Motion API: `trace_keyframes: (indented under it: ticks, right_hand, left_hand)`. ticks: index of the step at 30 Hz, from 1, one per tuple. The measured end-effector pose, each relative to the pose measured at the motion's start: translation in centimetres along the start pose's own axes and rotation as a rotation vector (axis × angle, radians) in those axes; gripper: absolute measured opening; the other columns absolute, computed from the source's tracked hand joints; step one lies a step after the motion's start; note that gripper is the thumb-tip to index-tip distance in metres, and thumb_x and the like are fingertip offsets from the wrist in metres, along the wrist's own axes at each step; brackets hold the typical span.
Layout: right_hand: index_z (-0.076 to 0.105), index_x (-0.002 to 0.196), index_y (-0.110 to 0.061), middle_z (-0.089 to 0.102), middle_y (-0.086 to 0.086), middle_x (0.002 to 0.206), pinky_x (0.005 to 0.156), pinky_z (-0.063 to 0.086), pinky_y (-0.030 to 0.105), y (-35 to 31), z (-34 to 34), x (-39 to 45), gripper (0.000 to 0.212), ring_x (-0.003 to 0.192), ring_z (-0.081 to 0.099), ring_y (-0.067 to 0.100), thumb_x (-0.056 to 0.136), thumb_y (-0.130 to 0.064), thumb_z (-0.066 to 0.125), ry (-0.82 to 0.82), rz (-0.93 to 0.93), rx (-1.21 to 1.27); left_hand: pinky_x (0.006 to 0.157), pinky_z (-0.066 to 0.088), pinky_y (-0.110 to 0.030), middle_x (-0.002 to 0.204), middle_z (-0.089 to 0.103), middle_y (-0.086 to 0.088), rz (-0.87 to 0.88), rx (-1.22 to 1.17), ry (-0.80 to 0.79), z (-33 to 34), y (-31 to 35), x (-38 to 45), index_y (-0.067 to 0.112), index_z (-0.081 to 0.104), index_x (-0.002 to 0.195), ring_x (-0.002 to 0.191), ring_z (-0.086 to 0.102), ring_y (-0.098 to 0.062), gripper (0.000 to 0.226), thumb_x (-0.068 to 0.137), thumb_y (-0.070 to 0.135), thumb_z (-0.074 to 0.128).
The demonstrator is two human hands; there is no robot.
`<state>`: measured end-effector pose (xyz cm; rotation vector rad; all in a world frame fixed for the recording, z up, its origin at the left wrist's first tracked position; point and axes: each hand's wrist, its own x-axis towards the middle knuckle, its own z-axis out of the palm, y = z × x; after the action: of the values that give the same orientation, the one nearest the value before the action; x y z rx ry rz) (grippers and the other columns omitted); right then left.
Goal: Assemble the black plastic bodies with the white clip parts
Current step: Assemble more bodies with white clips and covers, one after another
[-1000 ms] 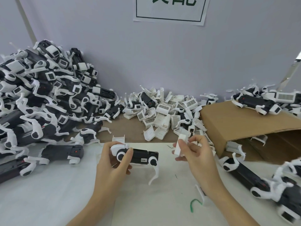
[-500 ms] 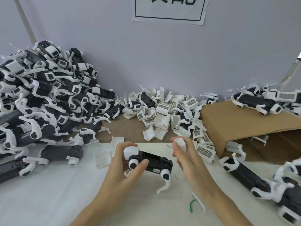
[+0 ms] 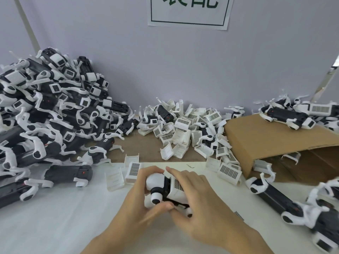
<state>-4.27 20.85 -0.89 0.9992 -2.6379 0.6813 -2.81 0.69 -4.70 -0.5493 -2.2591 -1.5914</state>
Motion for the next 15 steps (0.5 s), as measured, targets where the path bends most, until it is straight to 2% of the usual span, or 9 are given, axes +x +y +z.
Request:
trace_keyframes:
  ticks: [2, 5, 8, 10, 15]
  right_hand:
    - [0.03, 0.159, -0.029, 0.05, -0.013, 0.133, 0.097, 0.034, 0.022, -0.4, 0.3, 0.2, 0.075, 0.111, 0.037, 0.003, 0.09, -0.036, 0.059, -0.006, -0.004, -0.116]
    - [0.046, 0.148, -0.024, 0.06, -0.008, 0.124, 0.095, 0.048, 0.034, -0.9, 1.0, 0.3, 0.075, 0.108, 0.057, 0.018, 0.079, -0.023, 0.075, 0.053, 0.014, -0.222]
    - [0.055, 0.132, -0.024, 0.065, -0.009, 0.109, 0.078, 0.056, 0.031, -1.4, 1.3, 0.4, 0.08, 0.09, 0.064, 0.018, 0.06, -0.021, 0.088, 0.097, 0.031, -0.24]
    - [0.052, 0.126, -0.025, 0.064, -0.009, 0.103, 0.073, 0.055, 0.03, -1.5, 1.2, 0.4, 0.078, 0.085, 0.063, 0.018, 0.057, -0.021, 0.089, 0.086, 0.039, -0.232]
    - [0.055, 0.129, -0.022, 0.061, -0.006, 0.111, 0.081, 0.052, 0.032, -1.4, 1.1, 0.4, 0.063, 0.094, 0.06, 0.02, 0.07, -0.018, 0.079, 0.065, 0.014, -0.246]
  left_hand:
    - [0.083, 0.051, -0.014, 0.115, 0.063, 0.023, 0.008, 0.013, 0.009, 0.1, -0.1, 0.0, 0.06, 0.044, 0.122, 0.102, 0.065, -0.009, 0.055, 0.078, 0.045, 0.073]
    - [0.074, 0.052, -0.014, 0.109, 0.063, 0.027, 0.05, 0.009, 0.048, 0.5, -0.3, 0.3, 0.061, 0.043, 0.12, 0.09, 0.067, -0.008, 0.05, 0.081, 0.047, 0.071]
    - [0.071, 0.058, -0.029, 0.102, 0.066, 0.016, 0.072, 0.008, 0.064, 0.7, -0.6, 0.2, 0.062, 0.041, 0.119, 0.082, 0.07, -0.018, 0.048, 0.083, 0.05, 0.07]
    - [0.07, 0.058, -0.032, 0.099, 0.067, 0.014, 0.075, 0.022, 0.067, 0.8, -0.8, 0.1, 0.064, 0.039, 0.119, 0.079, 0.069, -0.019, 0.049, 0.083, 0.052, 0.069]
    - [0.065, 0.053, -0.024, 0.092, 0.064, 0.02, 0.06, 0.042, 0.036, 0.9, -0.8, -0.1, 0.057, 0.036, 0.122, 0.071, 0.064, -0.013, 0.055, 0.083, 0.051, 0.073]
